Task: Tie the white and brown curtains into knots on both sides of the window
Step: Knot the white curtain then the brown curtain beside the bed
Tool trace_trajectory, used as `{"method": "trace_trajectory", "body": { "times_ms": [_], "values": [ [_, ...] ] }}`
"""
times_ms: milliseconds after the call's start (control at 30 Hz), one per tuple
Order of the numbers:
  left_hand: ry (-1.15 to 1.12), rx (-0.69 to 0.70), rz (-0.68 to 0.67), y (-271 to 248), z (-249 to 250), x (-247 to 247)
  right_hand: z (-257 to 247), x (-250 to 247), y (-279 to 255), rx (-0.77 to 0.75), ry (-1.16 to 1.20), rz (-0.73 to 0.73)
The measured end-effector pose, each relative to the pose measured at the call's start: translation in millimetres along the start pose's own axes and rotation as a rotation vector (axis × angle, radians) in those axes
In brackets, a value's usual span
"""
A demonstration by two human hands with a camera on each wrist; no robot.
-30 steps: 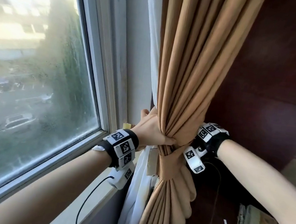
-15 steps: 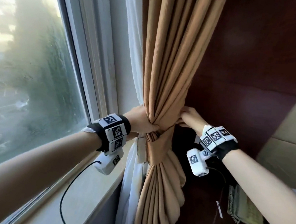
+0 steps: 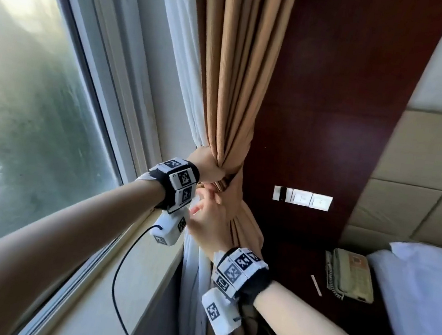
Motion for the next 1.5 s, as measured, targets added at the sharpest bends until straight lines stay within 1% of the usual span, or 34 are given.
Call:
{"method": "trace_trajectory", "body": {
  "times_ms": [67,100,133,167,200,267,300,333,367,400,467,500,533,567,667,733,767,833,867,933,1000,1033,1067,1100,1167,1200,1233,1300,1333,1400,1500],
  "values": [
    [0.0,-0.012,-0.002,-0.3,0.0,1.0,-9.2,-12.4,5.8,0.005,0.008,0.094],
    [-0.01,-0.011,-0.004,-0.9,1.1,1.0,-13.9,-20.1,7.7,0.012,-0.033,0.138],
    [-0.016,-0.011,-0.006,-1.1,3.1,0.4,-20.7,-32.7,9.6,0.019,-0.133,0.223],
    [-0.02,-0.011,-0.006,0.1,3.8,0.5,-29.9,-48.2,8.8,0.008,-0.274,0.363],
    [-0.018,-0.01,-0.007,1.0,5.8,0.9,-35.6,-56.8,9.2,-0.007,-0.365,0.439],
    [0.001,-0.005,-0.003,2.6,9.2,0.7,-31.8,-49.1,17.4,0.028,-0.426,0.366],
    [0.008,-0.001,0.002,4.3,11.6,-0.4,-26.8,-42.1,23.8,0.061,-0.421,0.285],
    [0.011,-0.001,-0.001,4.5,13.3,-0.4,-18.8,-31.5,29.2,0.089,-0.363,0.172],
    [0.01,0.0,-0.004,6.3,14.1,-0.3,-13.3,-24.4,31.4,0.075,-0.3,0.078],
    [0.01,0.001,-0.012,7.4,14.5,0.4,-10.0,-17.5,31.4,0.028,-0.271,0.018],
    [-0.029,0.0,-0.061,8.8,14.7,5.2,-22.9,3.8,20.8,-0.135,-0.317,-0.169],
    [-0.064,0.008,-0.083,8.9,15.2,6.8,-28.5,14.2,13.6,-0.205,-0.334,-0.235],
    [-0.079,0.021,-0.099,9.8,15.8,7.8,-28.0,19.8,9.1,-0.24,-0.334,-0.281],
    [-0.07,0.038,-0.11,10.3,16.4,7.8,-26.5,17.5,5.8,-0.249,-0.322,-0.296],
    [0.018,0.109,-0.081,11.6,15.8,-0.7,-1.3,-13.5,2.1,-0.227,-0.406,-0.243],
    [0.016,0.17,-0.044,7.1,19.7,-5.9,17.8,-38.0,-4.5,-0.219,-0.441,-0.134],
    [0.019,0.206,-0.04,5.0,26.1,-6.6,17.2,-44.1,-8.4,-0.233,-0.435,-0.113],
    [0.003,0.278,-0.077,3.2,39.8,0.0,5.7,-41.2,-14.4,-0.345,-0.378,-0.122],
    [0.013,0.283,-0.108,3.1,43.0,4.7,-3.2,-38.0,-17.8,-0.404,-0.365,-0.131],
    [0.055,0.231,-0.15,5.6,41.3,9.7,-13.8,-33.5,-23.0,-0.488,-0.432,-0.131],
    [0.106,0.181,-0.163,2.6,34.3,9.0,-3.1,-27.5,-24.1,-0.498,-0.551,-0.135],
    [0.173,0.17,-0.146,2.3,31.1,5.3,4.1,-24.9,-25.5,-0.485,-0.586,-0.128],
    [0.243,0.188,-0.122,-0.8,31.0,1.2,8.4,-23.1,-27.7,-0.478,-0.599,-0.114],
    [0.289,0.205,-0.101,-4.6,30.8,-3.0,9.0,-22.1,-29.0,-0.472,-0.589,-0.112],
    [0.243,0.223,-0.092,-8.6,26.7,-7.6,0.5,-23.9,-29.8,-0.488,-0.533,-0.069],
    [0.199,0.224,-0.116,-9.5,24.2,-5.5,-4.2,-24.7,-31.0,-0.495,-0.493,-0.035],
    [0.156,0.213,-0.153,-9.7,22.1,-2.4,-4.0,-23.6,-31.1,-0.472,-0.409,-0.032],
    [0.099,0.163,-0.222,-6.0,16.5,4.6,1.8,-15.7,-29.4,-0.394,-0.213,-0.073],
    [0.092,0.15,-0.239,-3.9,14.9,7.3,3.1,-13.5,-30.0,-0.396,-0.18,-0.062],
    [0.119,0.157,-0.224,0.7,14.6,8.1,0.1,-17.2,-31.9,-0.416,-0.157,-0.002],
    [0.172,0.185,-0.196,4.8,15.1,9.2,0.0,-36.6,-26.6,-0.388,-0.114,0.076]
  ]
}}
Point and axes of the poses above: each hand's wrist, its own y-axis towards the middle knuckle, its own x-axis out of the palm, z = x × y, the point moved 9 cm from there along y, towards the middle knuckle, and after that the axes turned 5 degrees about -z, right-handed, at the moved point
